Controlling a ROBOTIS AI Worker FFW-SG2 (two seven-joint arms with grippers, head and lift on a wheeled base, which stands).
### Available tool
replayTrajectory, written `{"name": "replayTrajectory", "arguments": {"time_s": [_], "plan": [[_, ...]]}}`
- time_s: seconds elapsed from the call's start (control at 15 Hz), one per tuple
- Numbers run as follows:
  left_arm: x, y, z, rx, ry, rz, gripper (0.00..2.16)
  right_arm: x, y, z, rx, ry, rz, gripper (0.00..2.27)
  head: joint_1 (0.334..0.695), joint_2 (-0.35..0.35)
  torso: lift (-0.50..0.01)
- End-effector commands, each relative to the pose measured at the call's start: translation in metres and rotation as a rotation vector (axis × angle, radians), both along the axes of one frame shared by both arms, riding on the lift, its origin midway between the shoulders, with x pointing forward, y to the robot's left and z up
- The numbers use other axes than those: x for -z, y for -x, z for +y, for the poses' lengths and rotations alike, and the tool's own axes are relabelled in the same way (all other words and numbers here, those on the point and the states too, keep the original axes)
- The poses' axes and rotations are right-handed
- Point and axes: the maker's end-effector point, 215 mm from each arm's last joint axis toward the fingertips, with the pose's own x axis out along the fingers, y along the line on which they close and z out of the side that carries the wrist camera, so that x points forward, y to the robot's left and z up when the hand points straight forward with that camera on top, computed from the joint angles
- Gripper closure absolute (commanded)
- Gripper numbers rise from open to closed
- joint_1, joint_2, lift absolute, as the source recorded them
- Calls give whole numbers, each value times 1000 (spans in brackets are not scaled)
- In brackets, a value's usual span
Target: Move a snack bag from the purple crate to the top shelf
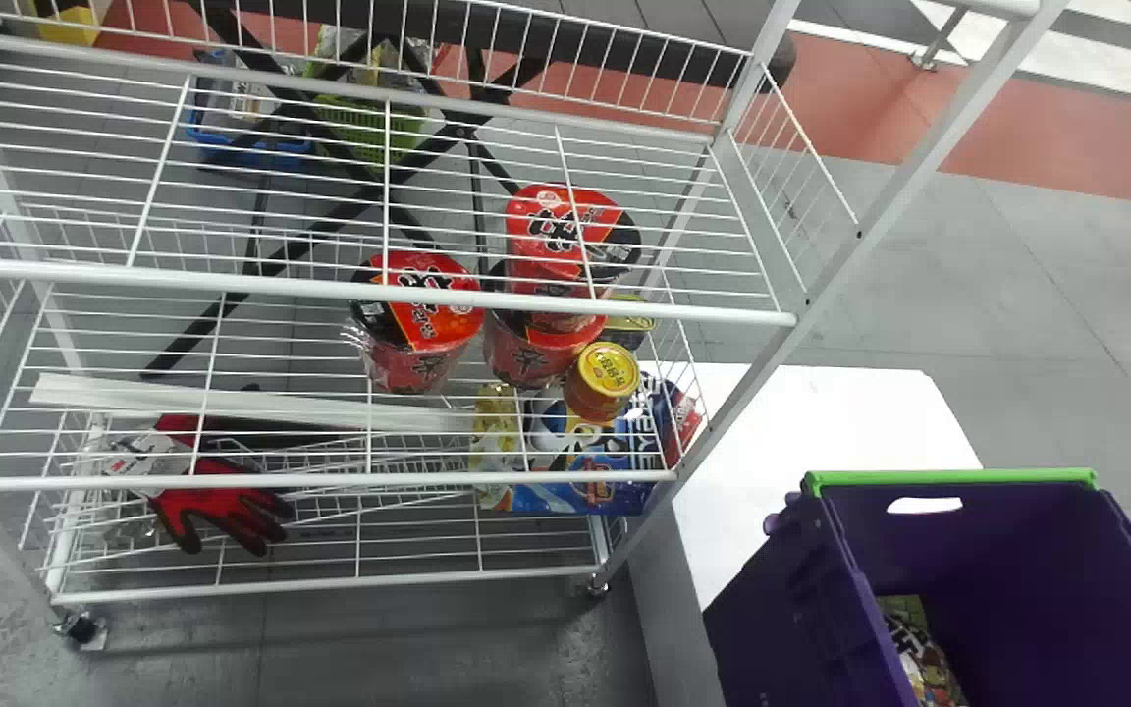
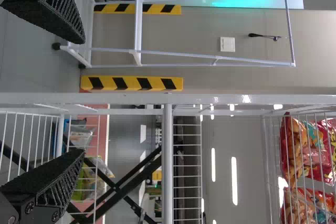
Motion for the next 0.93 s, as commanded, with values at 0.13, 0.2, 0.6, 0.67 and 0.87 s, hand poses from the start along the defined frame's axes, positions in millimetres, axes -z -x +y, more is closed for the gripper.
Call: {"name": "replayTrajectory", "arguments": {"time_s": [0.13,0.2,0.6,0.67,0.87], "plan": [[10,-6,4,-6,4,18,60,5,5,1,-17,21,20,478,695,-350,-451],[10,-7,4,-6,5,17,60,5,5,1,-12,23,25,701,695,-350,-451],[13,-9,4,-7,8,26,60,-6,3,-8,35,52,39,1676,695,-350,-451],[13,-9,4,-7,8,26,60,-9,3,-10,43,58,40,1676,695,-350,-451],[15,-9,3,-7,8,34,60,-17,-3,-23,21,74,-4,1676,695,-350,-451]]}}
